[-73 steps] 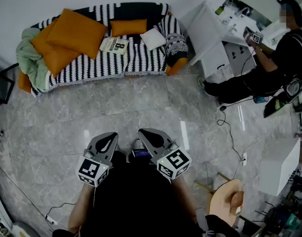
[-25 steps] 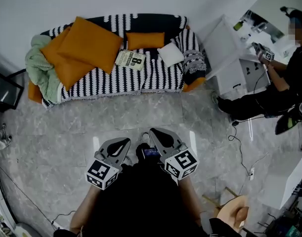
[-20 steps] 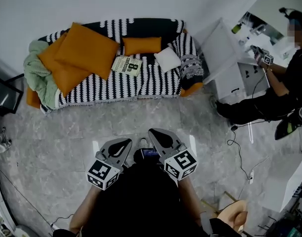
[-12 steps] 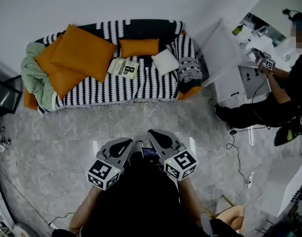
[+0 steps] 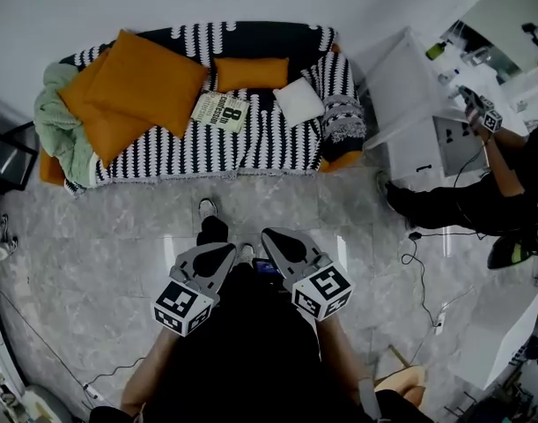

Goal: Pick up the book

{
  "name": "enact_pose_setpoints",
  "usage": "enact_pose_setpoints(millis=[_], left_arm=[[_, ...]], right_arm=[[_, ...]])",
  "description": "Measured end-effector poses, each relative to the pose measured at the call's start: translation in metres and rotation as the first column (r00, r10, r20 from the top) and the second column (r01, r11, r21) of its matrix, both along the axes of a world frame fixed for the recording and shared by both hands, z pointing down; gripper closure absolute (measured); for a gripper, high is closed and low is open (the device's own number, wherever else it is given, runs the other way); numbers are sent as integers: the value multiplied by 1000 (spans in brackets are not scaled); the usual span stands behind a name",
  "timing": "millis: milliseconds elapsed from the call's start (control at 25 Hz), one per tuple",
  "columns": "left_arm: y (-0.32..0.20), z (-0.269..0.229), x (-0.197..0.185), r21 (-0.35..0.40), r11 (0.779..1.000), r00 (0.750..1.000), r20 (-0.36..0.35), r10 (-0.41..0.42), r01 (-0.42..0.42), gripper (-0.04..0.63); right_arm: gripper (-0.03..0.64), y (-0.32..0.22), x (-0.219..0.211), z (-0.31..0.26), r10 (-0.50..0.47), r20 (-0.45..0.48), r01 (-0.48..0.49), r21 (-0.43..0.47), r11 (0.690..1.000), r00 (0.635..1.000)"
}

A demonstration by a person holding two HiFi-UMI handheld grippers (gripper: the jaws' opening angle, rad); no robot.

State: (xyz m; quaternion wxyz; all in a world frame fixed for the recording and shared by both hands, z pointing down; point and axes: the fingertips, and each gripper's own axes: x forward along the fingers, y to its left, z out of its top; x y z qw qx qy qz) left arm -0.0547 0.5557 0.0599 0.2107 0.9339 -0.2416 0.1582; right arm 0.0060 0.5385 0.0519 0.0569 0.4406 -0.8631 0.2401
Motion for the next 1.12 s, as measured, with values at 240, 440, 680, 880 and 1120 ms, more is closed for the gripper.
enact_pose_setpoints(millis=[240,440,680,880,1120], left_arm=[[-33,7,6,-15,999,1000,-10,28,-28,581],[-77,6,12,-11,998,998,-17,57,-57,581],[-144,10,8,-15,996,996,-31,84,-84,581],[-204,5,-2,-3,995,994,-29,104,-105,581],[-265,16,-29,-29,993,993,-29,113,-114,581]], right_arm=[[600,-29,5,2,29,-9,-29,-14,999,1000],[600,-68,5,2,45,-17,-46,-23,999,999],[600,-134,-1,6,66,-24,-67,-34,997,998],[600,-195,-10,-3,90,-36,-91,-28,995,995],[600,-253,-30,1,123,-50,-125,-47,991,991]])
